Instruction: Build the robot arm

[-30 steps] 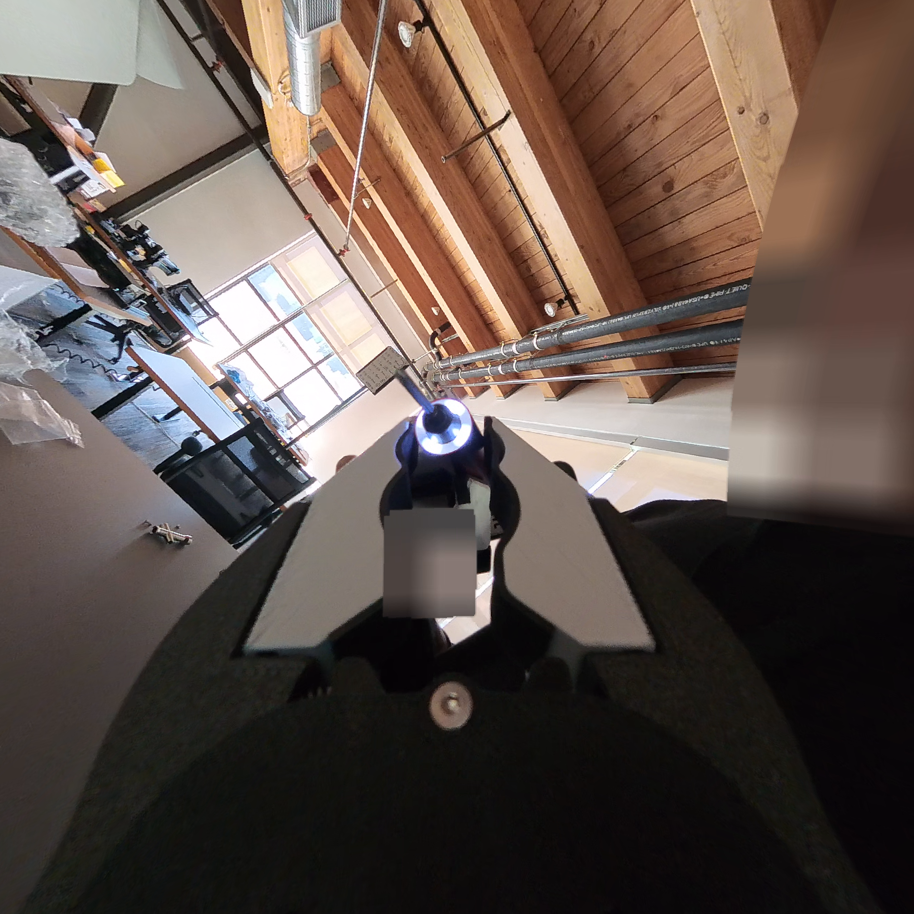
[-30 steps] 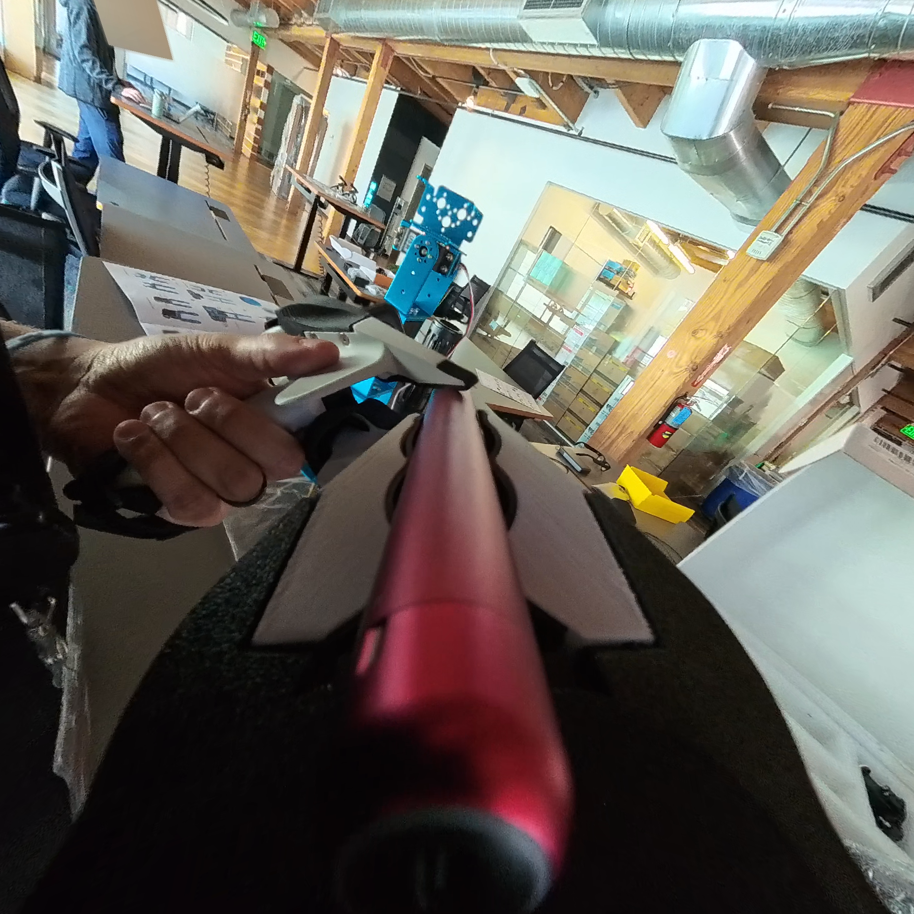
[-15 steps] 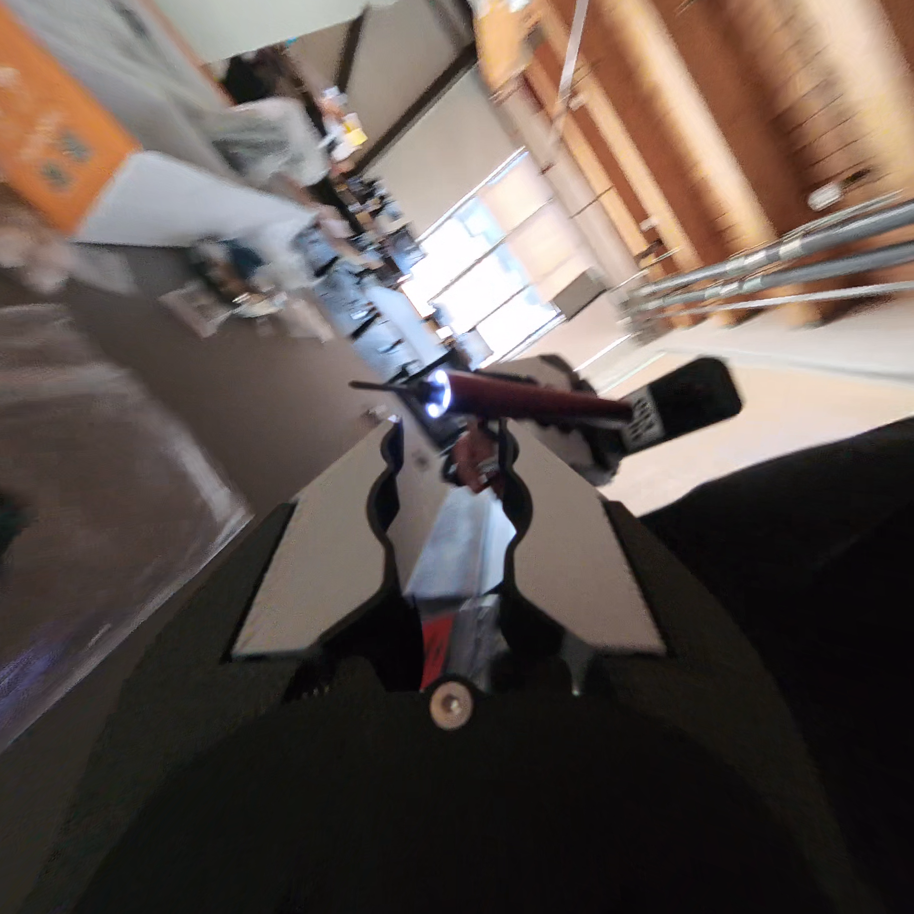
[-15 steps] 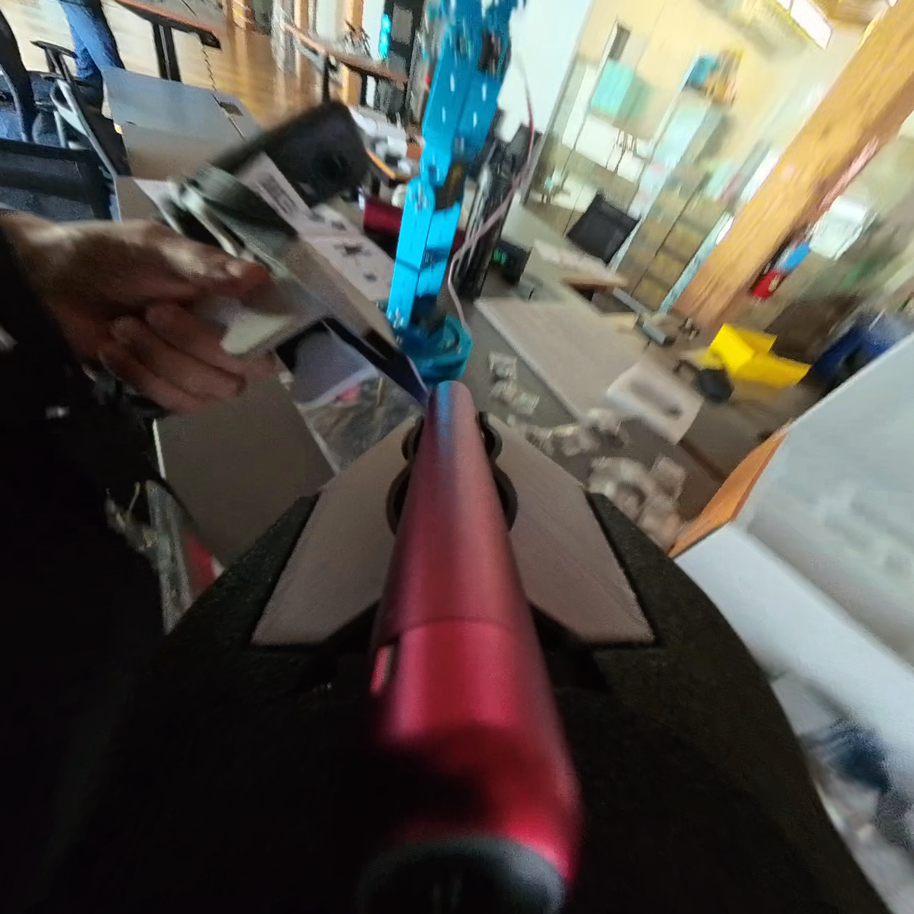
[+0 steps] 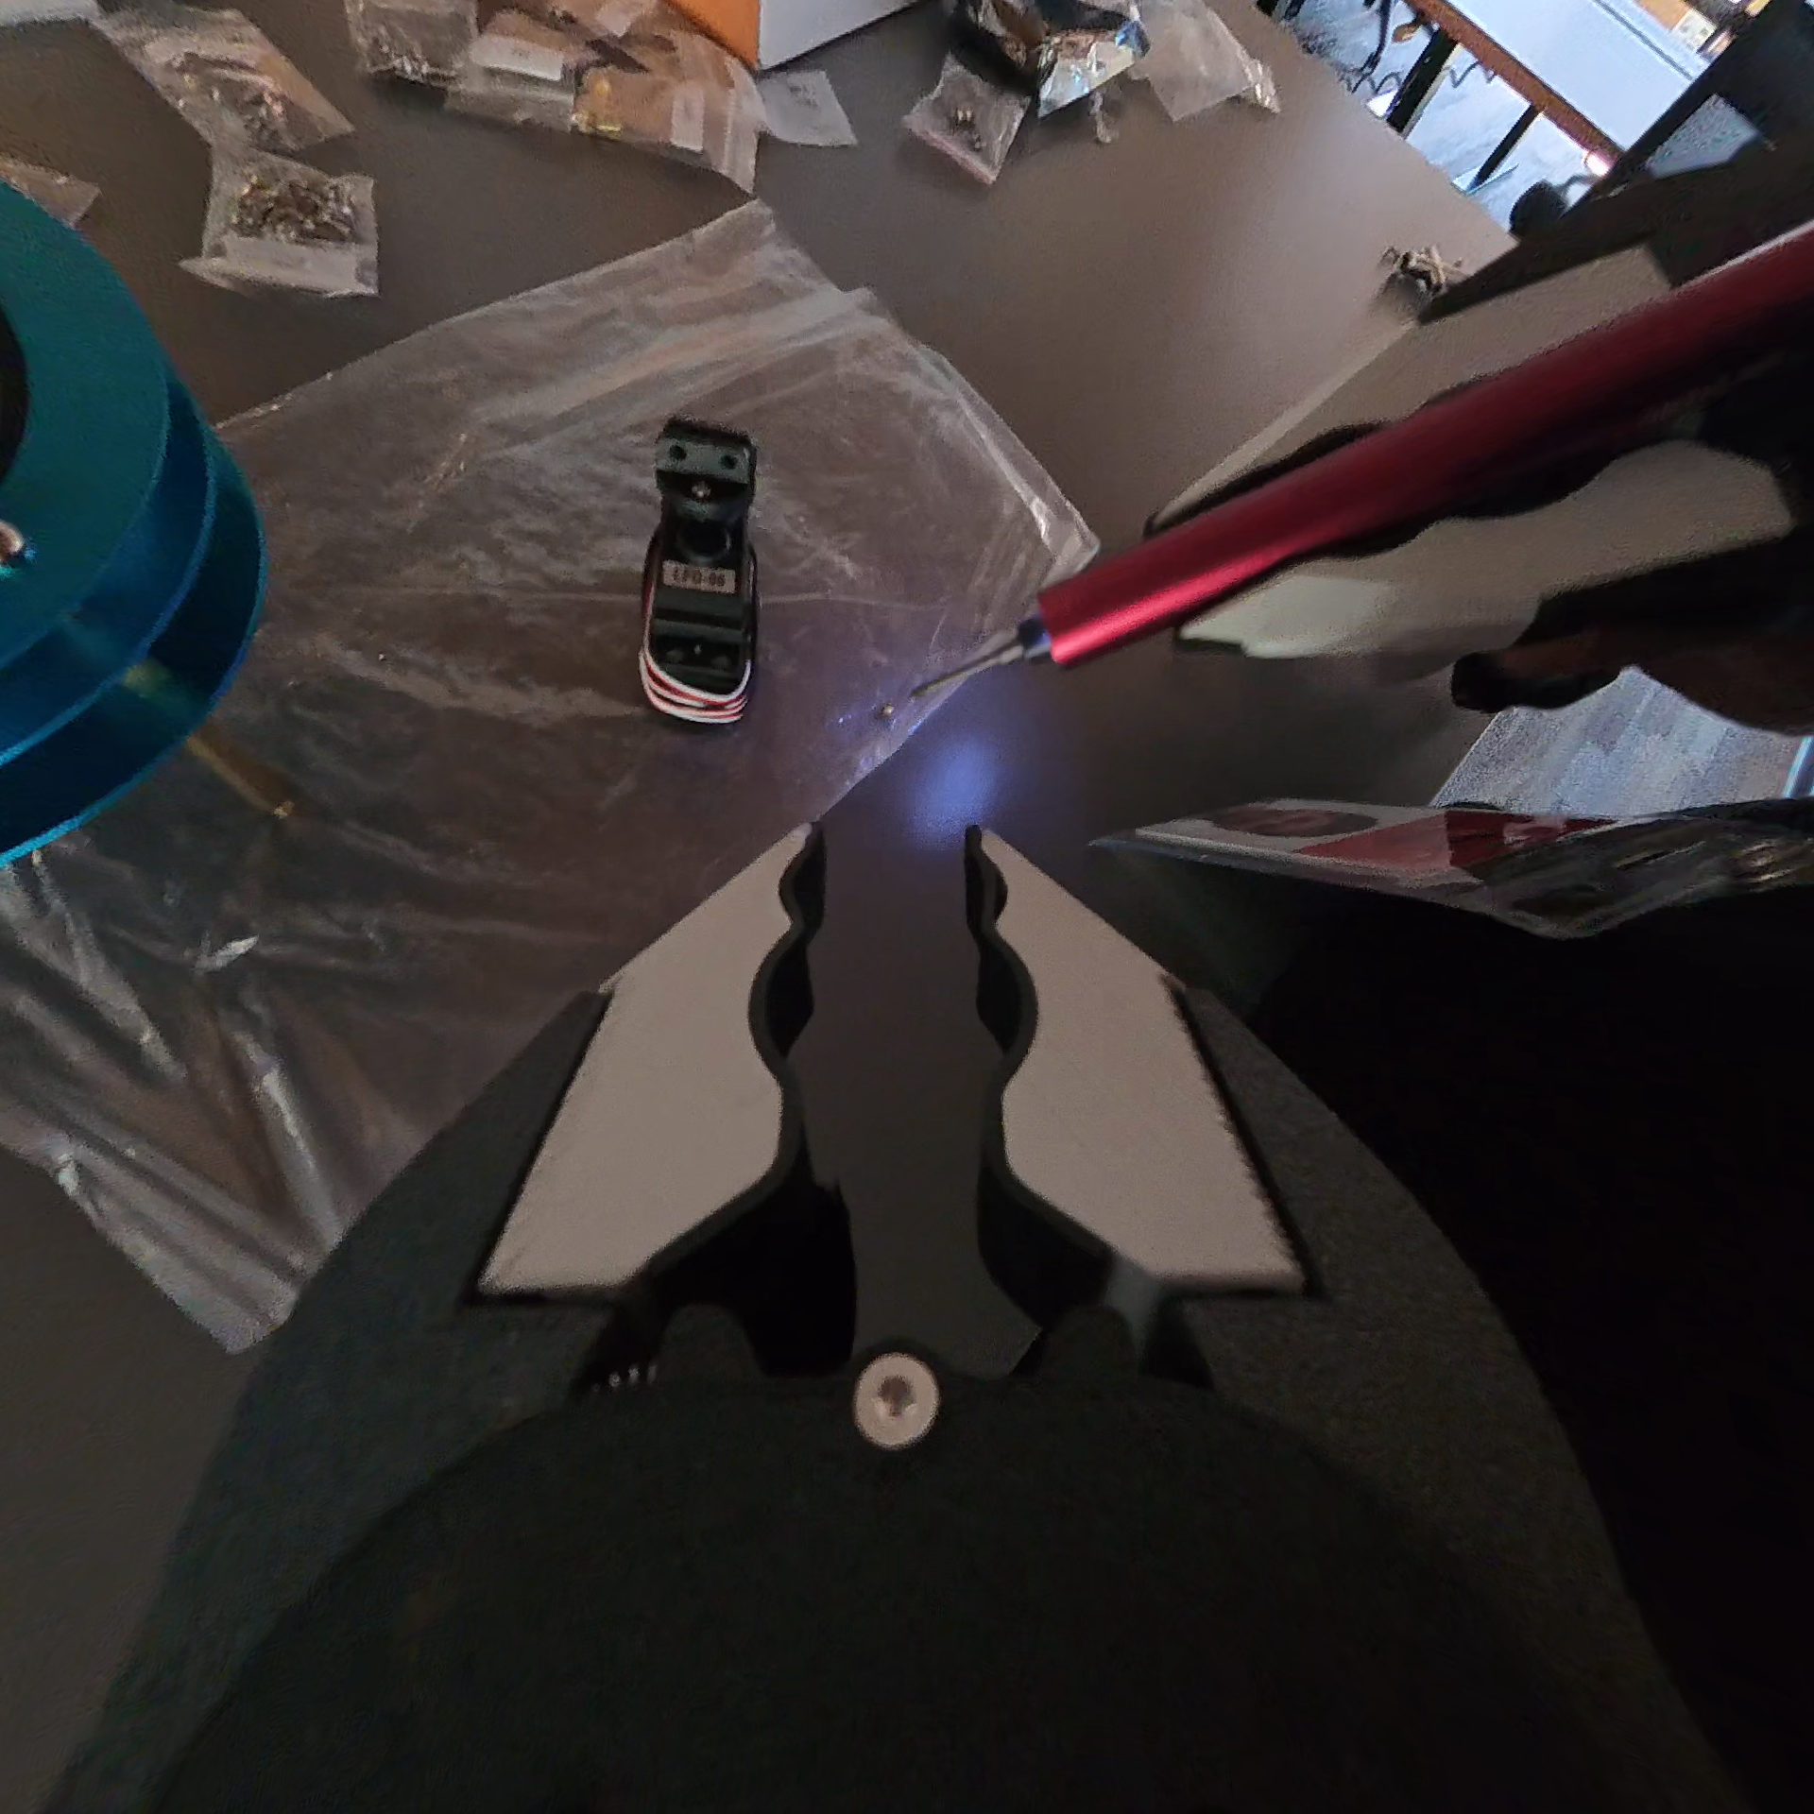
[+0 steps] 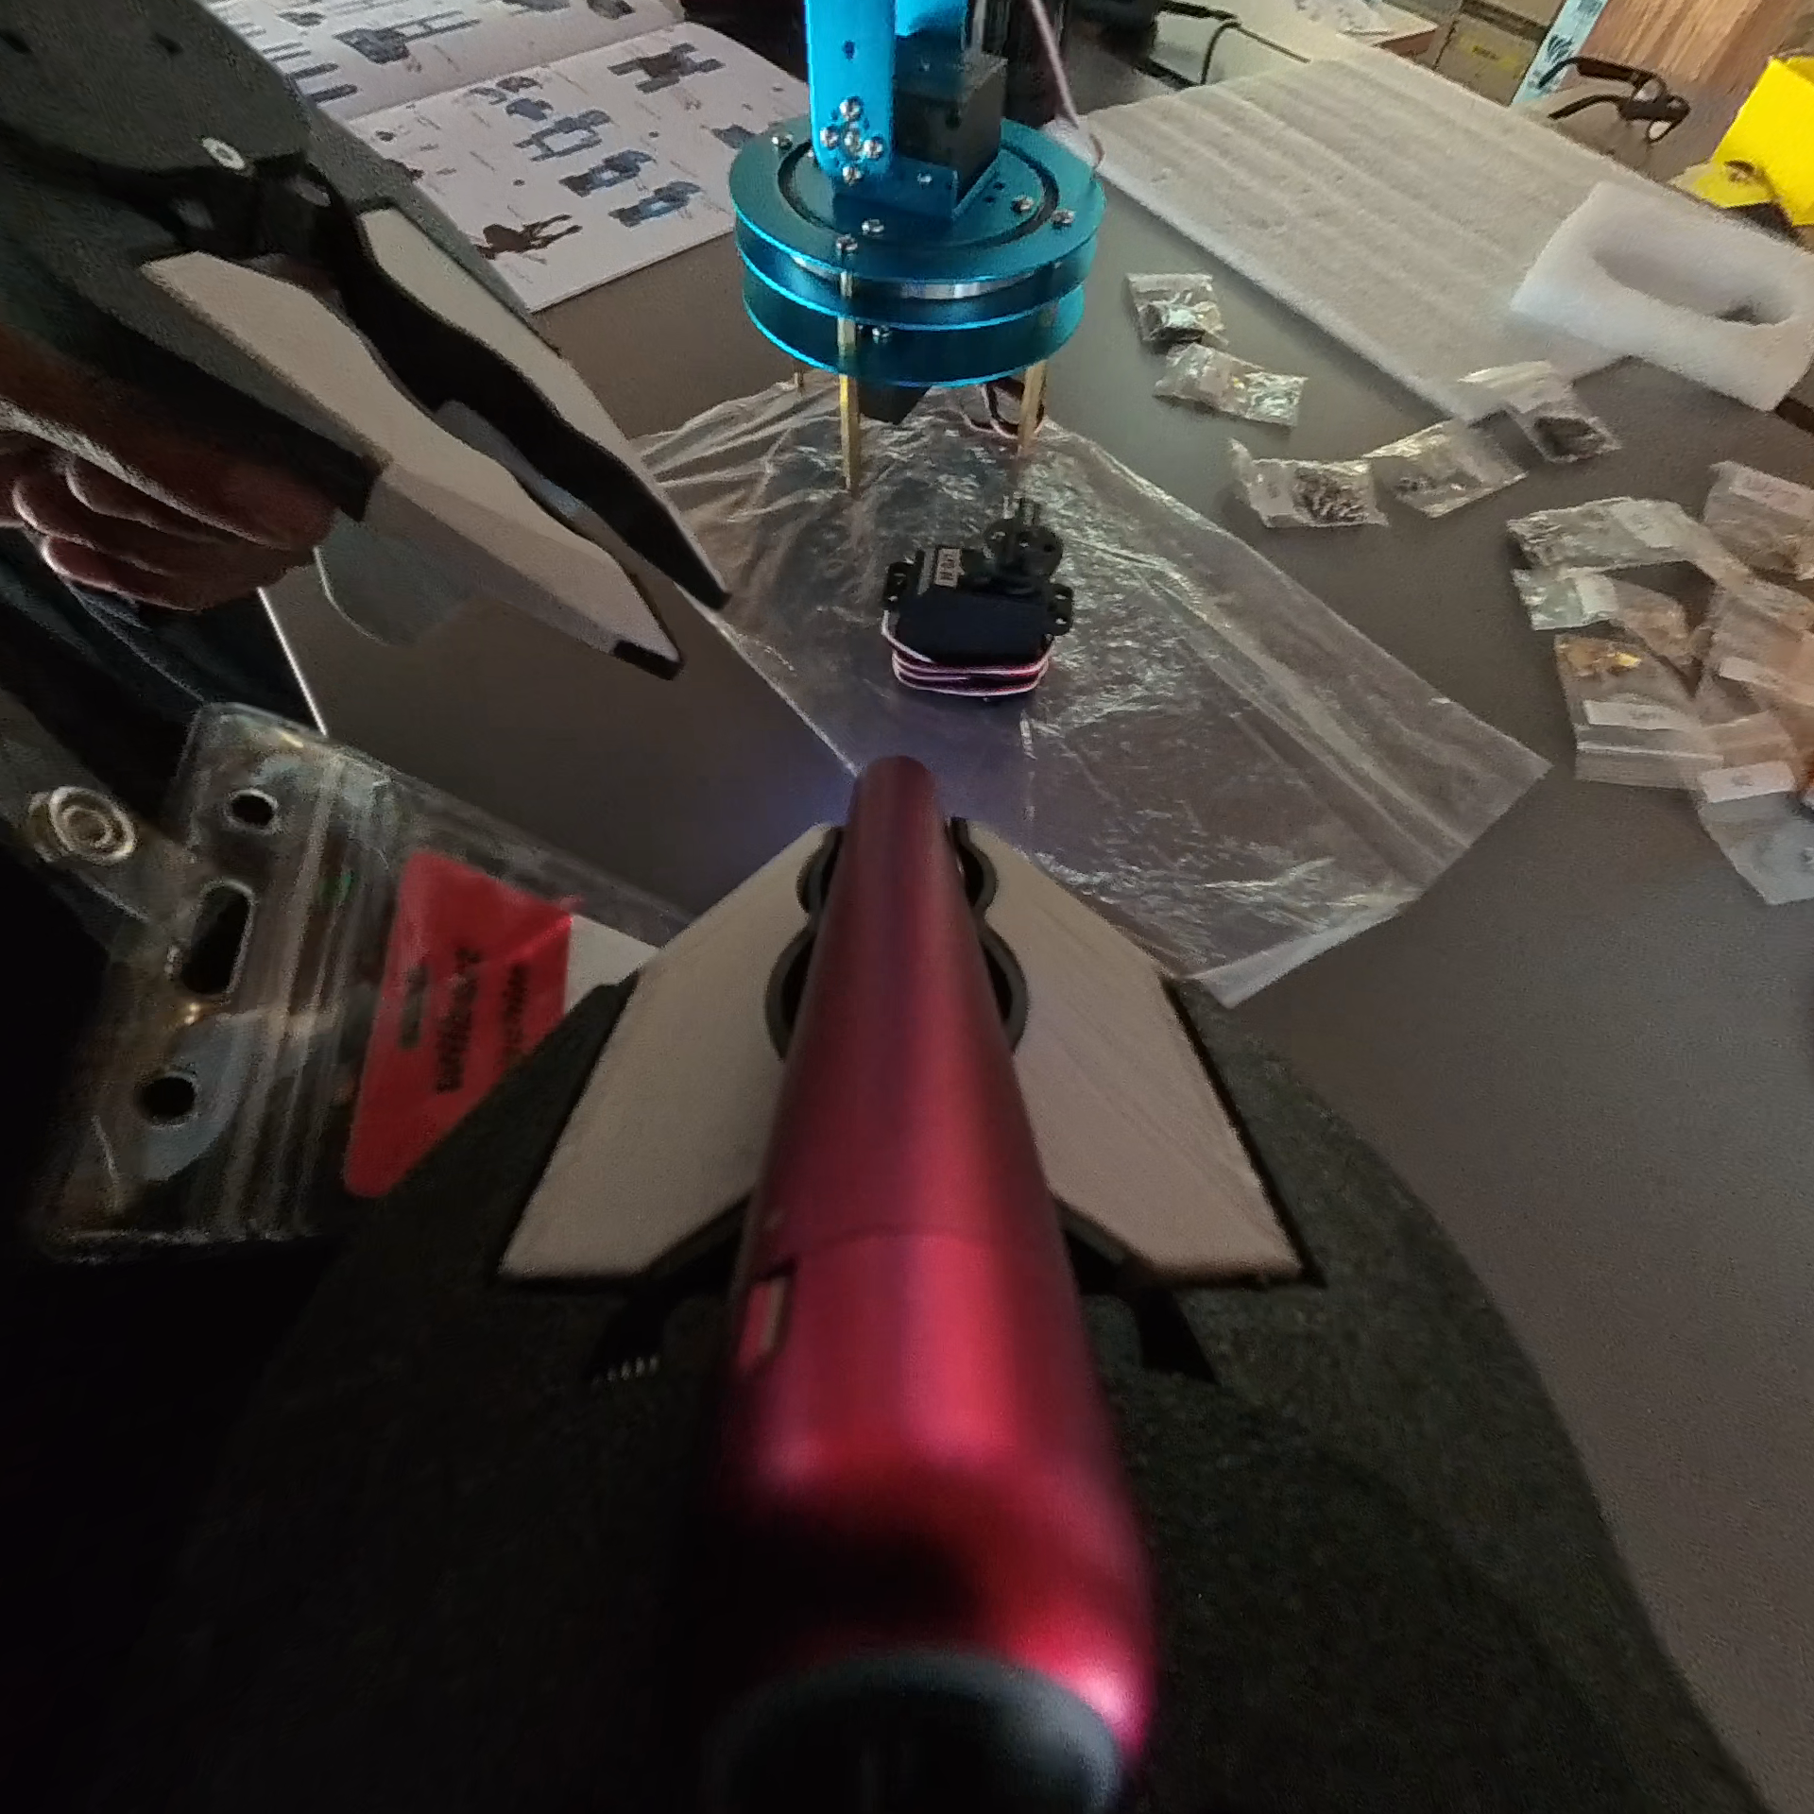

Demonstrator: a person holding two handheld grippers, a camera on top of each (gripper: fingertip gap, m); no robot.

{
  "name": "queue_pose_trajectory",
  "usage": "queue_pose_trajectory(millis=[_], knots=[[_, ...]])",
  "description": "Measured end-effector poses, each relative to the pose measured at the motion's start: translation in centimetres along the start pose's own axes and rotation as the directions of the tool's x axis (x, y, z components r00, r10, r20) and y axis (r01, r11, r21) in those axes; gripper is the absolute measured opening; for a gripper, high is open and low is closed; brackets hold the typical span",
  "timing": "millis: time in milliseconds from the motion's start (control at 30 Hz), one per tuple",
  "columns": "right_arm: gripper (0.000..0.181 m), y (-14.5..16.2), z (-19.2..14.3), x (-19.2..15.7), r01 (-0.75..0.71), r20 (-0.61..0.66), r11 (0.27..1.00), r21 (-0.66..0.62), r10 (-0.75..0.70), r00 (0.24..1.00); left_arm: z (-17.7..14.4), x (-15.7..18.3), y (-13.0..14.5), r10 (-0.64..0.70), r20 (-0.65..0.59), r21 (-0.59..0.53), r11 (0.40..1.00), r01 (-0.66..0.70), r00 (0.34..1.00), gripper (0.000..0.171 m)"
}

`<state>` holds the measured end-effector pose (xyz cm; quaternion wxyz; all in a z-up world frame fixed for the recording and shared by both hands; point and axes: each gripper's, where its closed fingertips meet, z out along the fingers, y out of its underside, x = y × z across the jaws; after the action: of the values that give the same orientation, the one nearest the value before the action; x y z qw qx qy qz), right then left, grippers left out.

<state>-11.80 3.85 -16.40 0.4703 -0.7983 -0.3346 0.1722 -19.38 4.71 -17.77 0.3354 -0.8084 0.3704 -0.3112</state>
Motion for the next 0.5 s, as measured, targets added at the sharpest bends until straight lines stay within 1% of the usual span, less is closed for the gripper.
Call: queue_pose_trajectory(millis=[100, 167, 300, 400, 500], knots=[[0.022, 0.45, 0.66, -0.12, 0.003, -0.021, 1.0, -0.02, -0.003, 1.0, 0.22, 0.73, -0.31, -0.002, -0.05, 0.003, 1.0, 0.003, 0.999, 0.027], [0.022, 0.71, 0.81, 0.09, 0.015, -0.041, 0.999, -0.031, -0.016, 0.999, 0.24, 0.57, -0.32, 0.006, -0.053, 0.0, 1.0, -0.006, 0.999, 0.027], [0.022, 0.83, 0.88, 0.02, 0.012, -0.033, 0.999, -0.036, -0.013, 0.999, 0.27, 0.34, -0.48, -0.007, -0.079, -0.001, 1.0, 0.006, 0.997, 0.027], [0.022, 0.88, 0.57, 0.26, 0.009, -0.041, 0.999, -0.042, -0.01, 0.999, 0.47, -0.07, -0.51, 0.006, -0.07, -0.004, 1.0, -0.006, 0.998, 0.027], [0.022, 0.65, 0.08, 0.5, -0.021, -0.036, 1.0, -0.012, 0.02, 0.999, 1.03, -0.26, -0.53, 0.03, -0.056, -0.007, 1.0, -0.03, 0.998, 0.027]])
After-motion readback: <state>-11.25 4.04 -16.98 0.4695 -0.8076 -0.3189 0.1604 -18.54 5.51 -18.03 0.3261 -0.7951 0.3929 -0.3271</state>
